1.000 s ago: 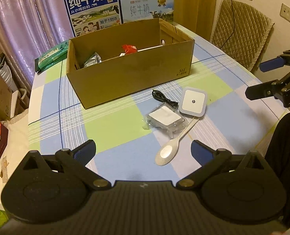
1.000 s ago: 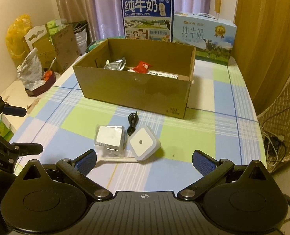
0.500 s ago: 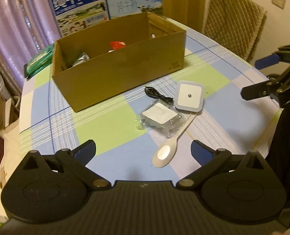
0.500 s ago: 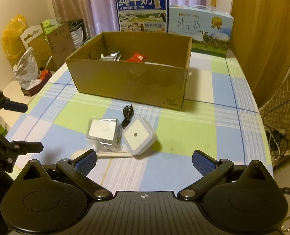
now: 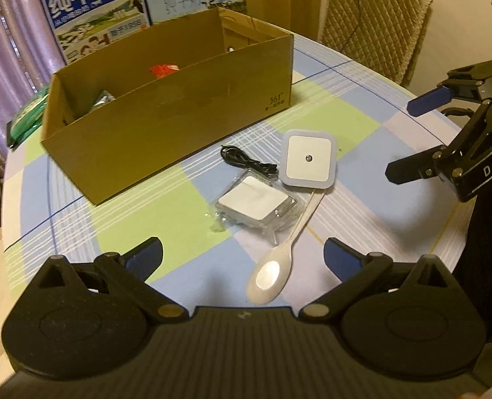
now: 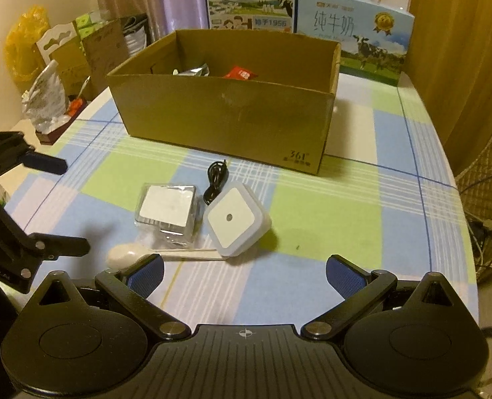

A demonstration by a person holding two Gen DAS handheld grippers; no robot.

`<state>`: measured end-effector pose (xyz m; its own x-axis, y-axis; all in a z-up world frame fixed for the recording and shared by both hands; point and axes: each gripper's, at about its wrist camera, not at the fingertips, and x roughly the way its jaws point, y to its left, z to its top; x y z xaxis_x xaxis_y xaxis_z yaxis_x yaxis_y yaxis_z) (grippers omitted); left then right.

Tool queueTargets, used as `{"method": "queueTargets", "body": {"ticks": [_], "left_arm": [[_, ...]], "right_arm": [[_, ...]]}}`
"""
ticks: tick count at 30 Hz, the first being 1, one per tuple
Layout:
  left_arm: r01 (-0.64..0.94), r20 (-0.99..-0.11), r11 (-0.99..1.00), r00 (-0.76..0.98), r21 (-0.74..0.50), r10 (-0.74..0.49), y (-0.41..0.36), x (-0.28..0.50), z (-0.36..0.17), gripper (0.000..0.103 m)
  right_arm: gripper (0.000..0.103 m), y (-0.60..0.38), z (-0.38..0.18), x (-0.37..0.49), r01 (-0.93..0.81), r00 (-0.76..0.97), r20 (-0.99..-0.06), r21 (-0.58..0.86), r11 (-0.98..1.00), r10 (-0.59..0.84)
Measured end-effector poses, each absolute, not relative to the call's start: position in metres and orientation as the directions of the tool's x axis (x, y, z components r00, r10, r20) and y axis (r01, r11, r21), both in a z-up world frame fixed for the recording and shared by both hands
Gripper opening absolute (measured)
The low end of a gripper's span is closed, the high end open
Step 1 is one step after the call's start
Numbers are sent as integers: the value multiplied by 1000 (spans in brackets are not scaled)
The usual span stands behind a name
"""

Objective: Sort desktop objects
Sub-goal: 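Grasp the packaged night-light with left tool while right tool grasps white night-light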

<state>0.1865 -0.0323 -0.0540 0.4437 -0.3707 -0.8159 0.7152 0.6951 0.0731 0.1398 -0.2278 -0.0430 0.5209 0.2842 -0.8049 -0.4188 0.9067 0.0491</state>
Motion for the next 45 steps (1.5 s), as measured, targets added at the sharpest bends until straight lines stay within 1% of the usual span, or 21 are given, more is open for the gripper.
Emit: {"method": "queueTargets", "body": {"ticks": [12, 18, 20, 23, 25, 28, 31, 35, 37, 40, 45], "left_arm": [[827, -825, 556, 372, 85, -426, -55, 218, -82, 101], [859, -831, 503, 345, 94, -436, -65, 234, -94, 101], [869, -833, 485, 339, 99, -437, -69, 238, -98, 100], [889, -838, 447, 317, 100, -444, -76, 242, -104, 99], [903, -844, 416, 306, 110, -440, -82, 244, -108, 96], [918, -854, 377, 293, 125, -430, -88, 247, -116, 91], [921, -857, 370, 287, 124, -427, -92, 251, -121, 86], [923, -860, 373, 265, 95, -436, -93, 256, -128, 84], [924, -861, 371, 263, 94, -436, -93, 257, -132, 78], [924, -861, 367, 270, 106, -431, -94, 257, -137, 74], [914, -856, 388, 291, 117, -427, -92, 259, -137, 71]], "right_arm": [[101, -219, -68, 164, -483, 471, -833, 33, 875, 291], [101, -203, -77, 174, -567, 480, -841, -81, 820, 249], [100, -197, -83, 175, -604, 495, -839, -144, 784, 227], [97, -192, -92, 179, -640, 506, -836, -199, 742, 213], [90, -193, -97, 182, -653, 493, -841, -188, 733, 224], [85, -191, -106, 188, -672, 484, -847, -199, 713, 221], [83, -188, -111, 187, -696, 493, -840, -223, 682, 228], [82, -183, -116, 184, -716, 520, -825, -278, 640, 224], [80, -180, -119, 182, -721, 533, -818, -304, 623, 219], [79, -176, -124, 182, -721, 550, -809, -334, 608, 208], [78, -167, -131, 182, -726, 570, -797, -376, 576, 198]]}}
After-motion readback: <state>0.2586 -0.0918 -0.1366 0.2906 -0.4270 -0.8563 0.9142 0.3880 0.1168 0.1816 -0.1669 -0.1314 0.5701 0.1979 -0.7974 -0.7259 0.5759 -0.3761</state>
